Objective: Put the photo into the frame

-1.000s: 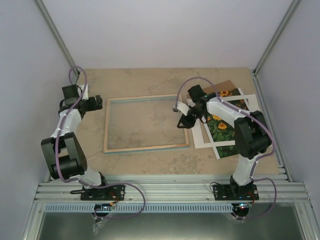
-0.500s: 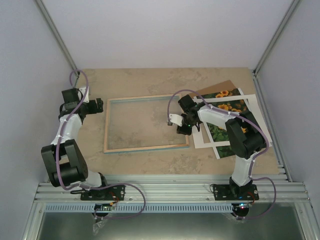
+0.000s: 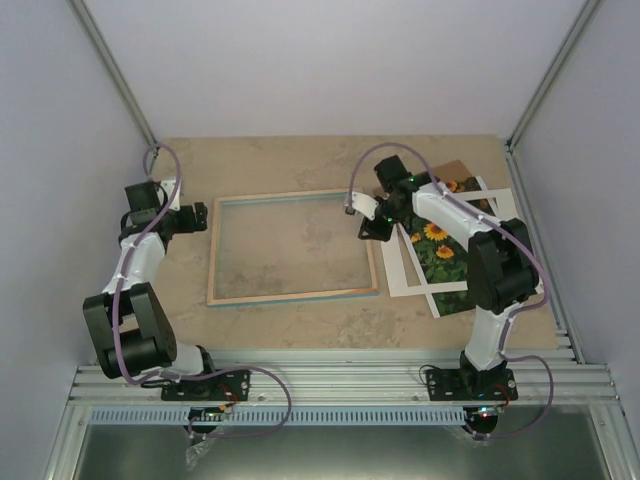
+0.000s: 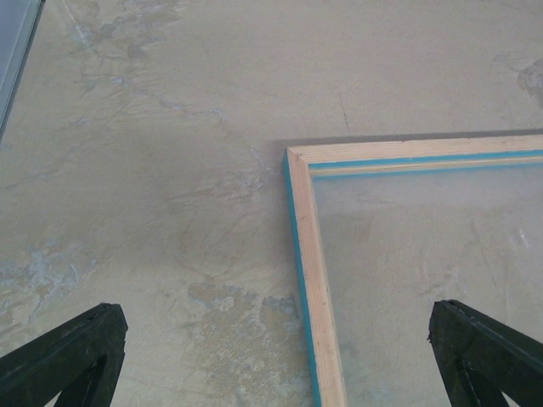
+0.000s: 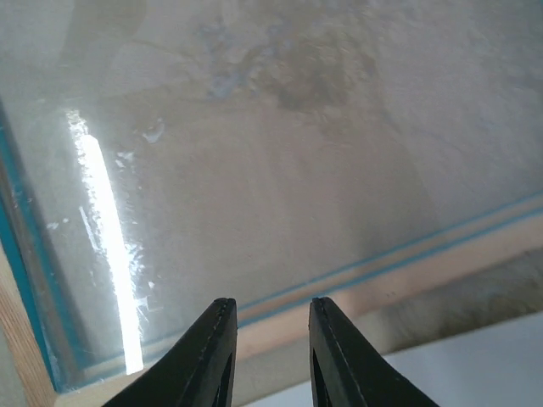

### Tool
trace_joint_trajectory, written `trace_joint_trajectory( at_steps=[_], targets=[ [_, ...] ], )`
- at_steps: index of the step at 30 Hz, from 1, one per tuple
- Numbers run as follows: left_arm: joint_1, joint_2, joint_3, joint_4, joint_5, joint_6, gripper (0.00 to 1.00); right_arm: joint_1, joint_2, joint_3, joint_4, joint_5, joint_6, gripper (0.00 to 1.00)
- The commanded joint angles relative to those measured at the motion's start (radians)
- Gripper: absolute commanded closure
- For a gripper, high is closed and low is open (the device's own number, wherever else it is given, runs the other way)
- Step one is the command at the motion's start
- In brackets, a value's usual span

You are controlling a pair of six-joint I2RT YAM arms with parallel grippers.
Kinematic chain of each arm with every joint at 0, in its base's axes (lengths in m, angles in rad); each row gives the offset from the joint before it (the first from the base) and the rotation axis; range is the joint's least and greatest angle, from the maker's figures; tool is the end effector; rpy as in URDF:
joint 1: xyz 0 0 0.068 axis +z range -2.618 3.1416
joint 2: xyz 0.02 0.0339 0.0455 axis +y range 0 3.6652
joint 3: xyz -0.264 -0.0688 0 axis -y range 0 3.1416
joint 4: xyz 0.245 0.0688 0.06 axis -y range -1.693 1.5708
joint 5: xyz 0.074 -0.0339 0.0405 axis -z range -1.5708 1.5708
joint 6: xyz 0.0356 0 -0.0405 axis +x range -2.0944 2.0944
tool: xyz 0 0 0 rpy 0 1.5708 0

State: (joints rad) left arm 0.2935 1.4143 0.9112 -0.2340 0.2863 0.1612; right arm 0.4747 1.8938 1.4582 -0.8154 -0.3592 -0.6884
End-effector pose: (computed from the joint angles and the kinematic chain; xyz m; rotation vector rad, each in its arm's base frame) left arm 0.2925 0.0779 0.2360 -0.0055 2.2732 -0.0922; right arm 0.3367 0.1871 0.2130 -1.5796 2.2562 0.4496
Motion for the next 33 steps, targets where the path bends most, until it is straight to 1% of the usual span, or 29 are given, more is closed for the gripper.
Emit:
trace_joint_trajectory(
  at_steps=[1,4,8,13,18,24,28,30,33],
  targets=[
    [0.003,-0.007,-0.008,-0.018,-0.02,0.022,0.01,-0.023,-0.007,0.005,-0.031,-0.021,0.042,0.74],
    [0.002,0.024,-0.004,-0.048,-0.019,0.004,0.02,-0.024,0.015,-0.019,0.003,0.02,0.05,0.75],
    [0.003,0.075,0.004,-0.093,-0.001,-0.01,0.06,-0.016,0.033,-0.082,0.058,0.11,0.01,0.78],
    [0.002,0.113,-0.007,-0.099,0.001,-0.035,0.07,0.015,0.072,-0.156,0.127,0.174,-0.008,0.8],
    [0.003,0.149,-0.015,-0.095,-0.012,-0.041,0.11,0.071,0.098,-0.218,0.185,0.253,-0.022,0.81],
    [-0.007,0.175,-0.014,-0.087,-0.05,-0.021,0.11,0.096,0.136,-0.223,0.172,0.307,-0.028,0.82],
    [-0.017,0.168,-0.009,-0.076,-0.072,-0.012,0.1,0.096,0.139,-0.216,0.159,0.306,-0.027,0.82],
    [-0.017,0.16,-0.006,-0.072,-0.073,-0.015,0.09,0.096,0.123,-0.189,0.131,0.276,-0.021,0.81],
    [-0.017,0.129,-0.009,-0.066,-0.059,-0.007,0.06,0.085,0.083,-0.119,0.075,0.183,0.0,0.79]
  ],
)
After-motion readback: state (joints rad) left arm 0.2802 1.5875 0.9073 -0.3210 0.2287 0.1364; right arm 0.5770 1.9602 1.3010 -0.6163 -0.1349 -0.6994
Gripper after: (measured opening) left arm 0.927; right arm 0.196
